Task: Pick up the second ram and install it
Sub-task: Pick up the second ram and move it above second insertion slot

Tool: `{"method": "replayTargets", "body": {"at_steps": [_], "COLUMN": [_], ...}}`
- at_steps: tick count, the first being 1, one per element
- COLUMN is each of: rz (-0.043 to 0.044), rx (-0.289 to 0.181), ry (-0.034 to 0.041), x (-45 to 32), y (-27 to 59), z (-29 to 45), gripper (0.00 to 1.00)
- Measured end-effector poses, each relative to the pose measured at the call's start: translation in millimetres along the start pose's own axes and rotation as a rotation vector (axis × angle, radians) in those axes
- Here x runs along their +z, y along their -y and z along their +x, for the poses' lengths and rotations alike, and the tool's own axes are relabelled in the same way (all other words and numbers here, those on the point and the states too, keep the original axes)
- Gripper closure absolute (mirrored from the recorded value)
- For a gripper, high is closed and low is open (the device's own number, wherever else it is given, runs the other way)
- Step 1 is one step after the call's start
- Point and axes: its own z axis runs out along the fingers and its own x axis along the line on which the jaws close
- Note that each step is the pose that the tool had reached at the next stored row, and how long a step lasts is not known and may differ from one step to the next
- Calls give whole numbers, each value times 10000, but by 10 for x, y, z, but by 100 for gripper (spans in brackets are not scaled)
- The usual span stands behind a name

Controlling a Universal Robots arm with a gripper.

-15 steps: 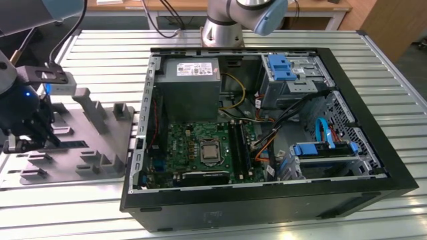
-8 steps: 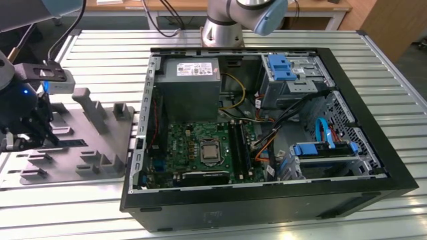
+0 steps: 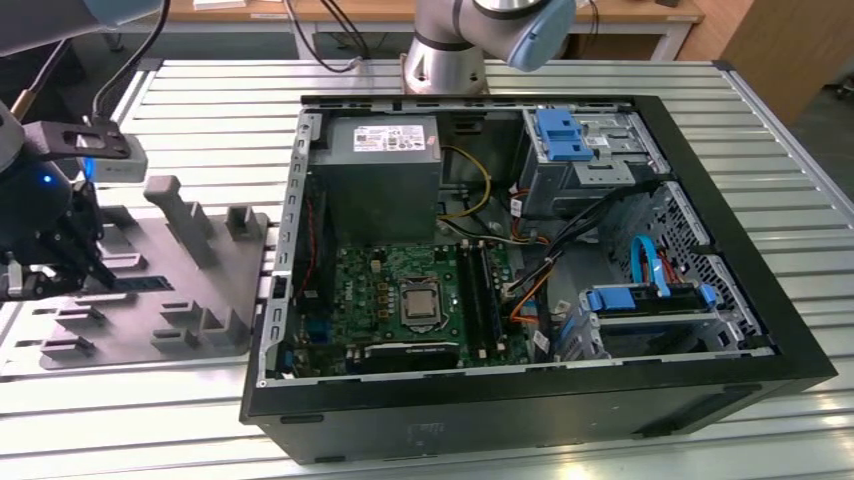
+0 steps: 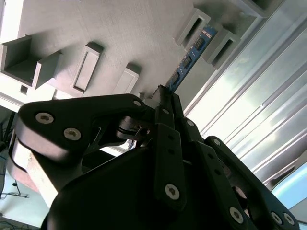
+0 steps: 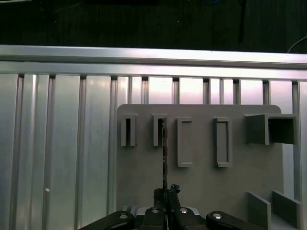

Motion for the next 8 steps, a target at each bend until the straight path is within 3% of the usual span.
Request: {"method": "replayTargets", "body": {"at_steps": [8], "rz": [-1], "rx": [-1], "ry": [0], "x": [-49], "y": [-2], "z": [-1], "gripper": [86]}}
